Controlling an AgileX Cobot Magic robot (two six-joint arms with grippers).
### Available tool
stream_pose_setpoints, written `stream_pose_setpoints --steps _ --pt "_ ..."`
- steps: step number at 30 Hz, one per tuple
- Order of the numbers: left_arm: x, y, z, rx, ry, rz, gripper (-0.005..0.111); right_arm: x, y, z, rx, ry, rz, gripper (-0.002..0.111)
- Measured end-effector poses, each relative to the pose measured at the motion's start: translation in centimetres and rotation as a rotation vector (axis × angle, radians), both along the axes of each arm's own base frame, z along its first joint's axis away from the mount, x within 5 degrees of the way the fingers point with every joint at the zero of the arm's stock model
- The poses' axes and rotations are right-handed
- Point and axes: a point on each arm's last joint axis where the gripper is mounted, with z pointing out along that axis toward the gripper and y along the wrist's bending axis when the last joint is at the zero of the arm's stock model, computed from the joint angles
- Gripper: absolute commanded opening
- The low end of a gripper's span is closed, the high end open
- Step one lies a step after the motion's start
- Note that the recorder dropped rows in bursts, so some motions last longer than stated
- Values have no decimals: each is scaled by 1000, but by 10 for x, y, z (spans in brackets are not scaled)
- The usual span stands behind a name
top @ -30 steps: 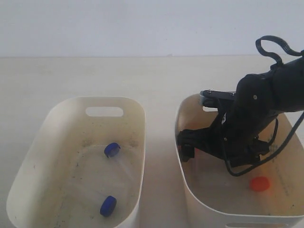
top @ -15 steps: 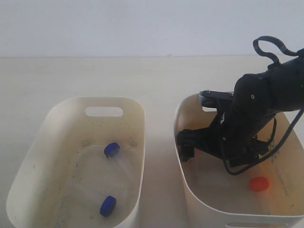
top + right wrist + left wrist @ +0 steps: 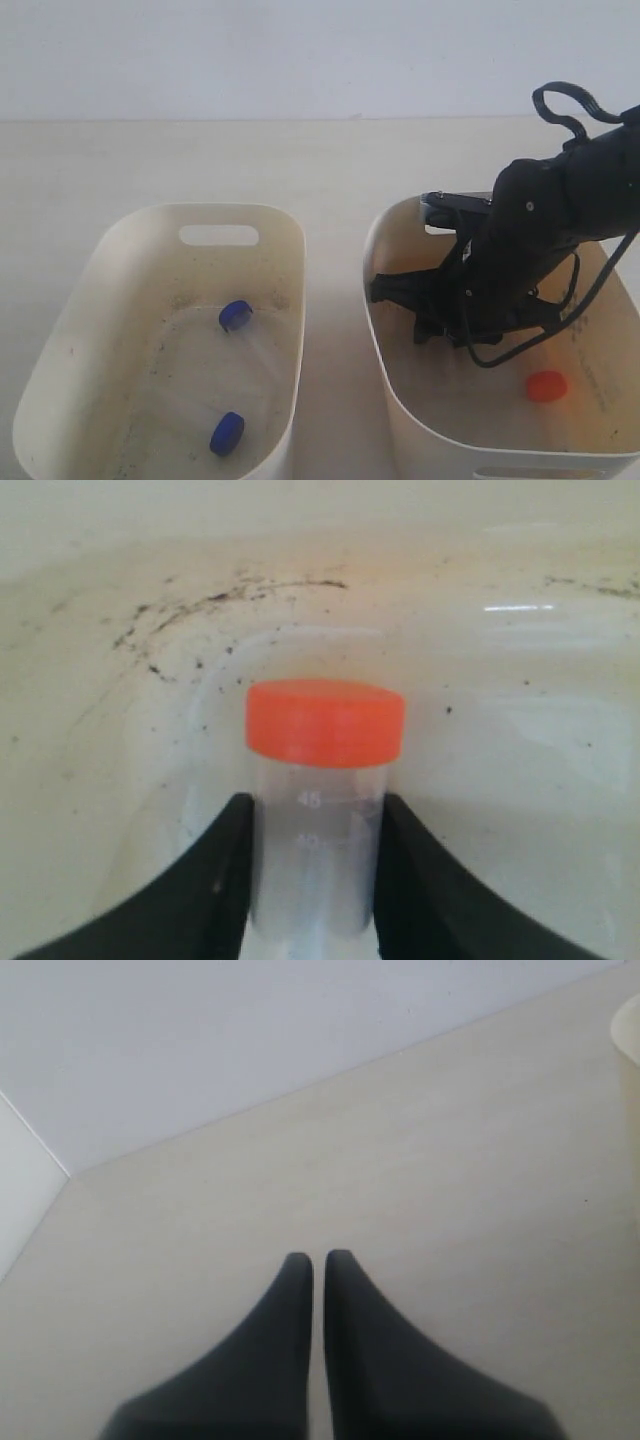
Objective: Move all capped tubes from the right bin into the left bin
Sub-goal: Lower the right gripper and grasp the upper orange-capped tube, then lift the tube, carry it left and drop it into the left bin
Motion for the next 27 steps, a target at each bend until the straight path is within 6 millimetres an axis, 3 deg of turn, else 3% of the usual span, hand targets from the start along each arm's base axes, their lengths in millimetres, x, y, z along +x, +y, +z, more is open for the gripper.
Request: stream_pose_setpoints --steps 7,14,27 --pt "0 0 0 0 0 0 4 0 -1 0 1 6 0 0" --pt "0 0 0 0 0 0 4 -12 -3 16 5 59 17 0" --pt "0 0 0 0 0 0 4 -52 -8 127 171 -170 65 0"
